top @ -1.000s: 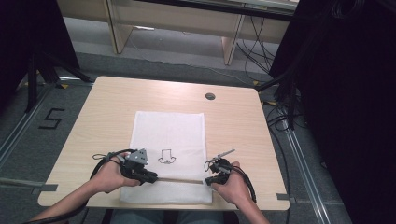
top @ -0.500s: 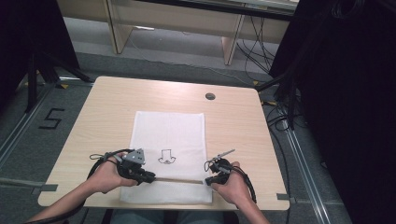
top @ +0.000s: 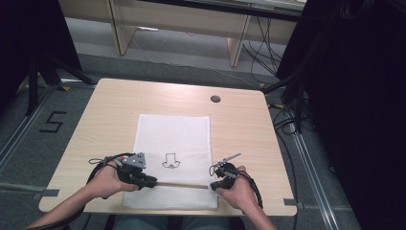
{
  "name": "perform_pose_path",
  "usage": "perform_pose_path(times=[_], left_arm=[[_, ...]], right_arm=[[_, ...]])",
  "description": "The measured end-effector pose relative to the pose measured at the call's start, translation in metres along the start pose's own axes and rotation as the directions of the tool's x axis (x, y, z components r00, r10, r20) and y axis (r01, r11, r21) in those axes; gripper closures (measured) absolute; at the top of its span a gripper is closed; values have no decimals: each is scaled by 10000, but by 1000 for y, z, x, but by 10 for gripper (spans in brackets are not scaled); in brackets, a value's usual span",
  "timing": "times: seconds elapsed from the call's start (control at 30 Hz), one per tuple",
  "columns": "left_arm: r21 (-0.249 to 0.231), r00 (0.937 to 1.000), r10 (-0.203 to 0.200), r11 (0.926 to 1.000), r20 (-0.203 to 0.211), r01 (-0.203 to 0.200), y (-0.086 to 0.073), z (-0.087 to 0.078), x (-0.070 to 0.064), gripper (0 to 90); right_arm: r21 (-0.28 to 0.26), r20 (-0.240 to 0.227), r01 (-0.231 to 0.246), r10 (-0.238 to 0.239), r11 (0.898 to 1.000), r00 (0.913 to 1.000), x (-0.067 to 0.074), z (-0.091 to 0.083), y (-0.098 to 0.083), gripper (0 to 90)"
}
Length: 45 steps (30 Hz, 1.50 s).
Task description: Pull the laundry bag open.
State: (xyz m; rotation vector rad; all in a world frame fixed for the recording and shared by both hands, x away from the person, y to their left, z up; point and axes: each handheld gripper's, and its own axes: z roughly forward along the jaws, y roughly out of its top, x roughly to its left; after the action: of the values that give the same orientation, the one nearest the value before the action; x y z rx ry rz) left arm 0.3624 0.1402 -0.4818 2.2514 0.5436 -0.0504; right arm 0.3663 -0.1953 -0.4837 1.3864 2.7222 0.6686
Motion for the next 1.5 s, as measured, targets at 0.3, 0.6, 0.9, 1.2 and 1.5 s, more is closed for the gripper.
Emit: perform_pose_path(times=[0.3, 0.6, 0.9, 1.2, 1.5], left_arm=[[-19, 10000, 30, 10000, -13, -30, -2, -2, 0, 819], [10, 10000, -43, 10000, -81, 43, -3, -4, 1, 819], [9, 9999, 99, 10000, -64, -99, -4, -6, 3, 819], [-35, 9998, -189, 9998, -102, 189, -9, -11, 4, 819], [-75, 9997, -218, 9997, -114, 217, -11, -14, 6, 819]], right_arm=[[8, 19, -41, 41, 10000, 10000, 0, 0, 0, 900], [-4, -4, 4, -4, 10000, 10000, 0, 0, 0, 900], [12, -19, -33, 33, 10000, 10000, 0, 0, 0, 900], [1, 7, -47, 47, 10000, 10000, 0, 0, 0, 900], [0, 0, -45, 45, 10000, 10000, 0, 0, 0, 900]])
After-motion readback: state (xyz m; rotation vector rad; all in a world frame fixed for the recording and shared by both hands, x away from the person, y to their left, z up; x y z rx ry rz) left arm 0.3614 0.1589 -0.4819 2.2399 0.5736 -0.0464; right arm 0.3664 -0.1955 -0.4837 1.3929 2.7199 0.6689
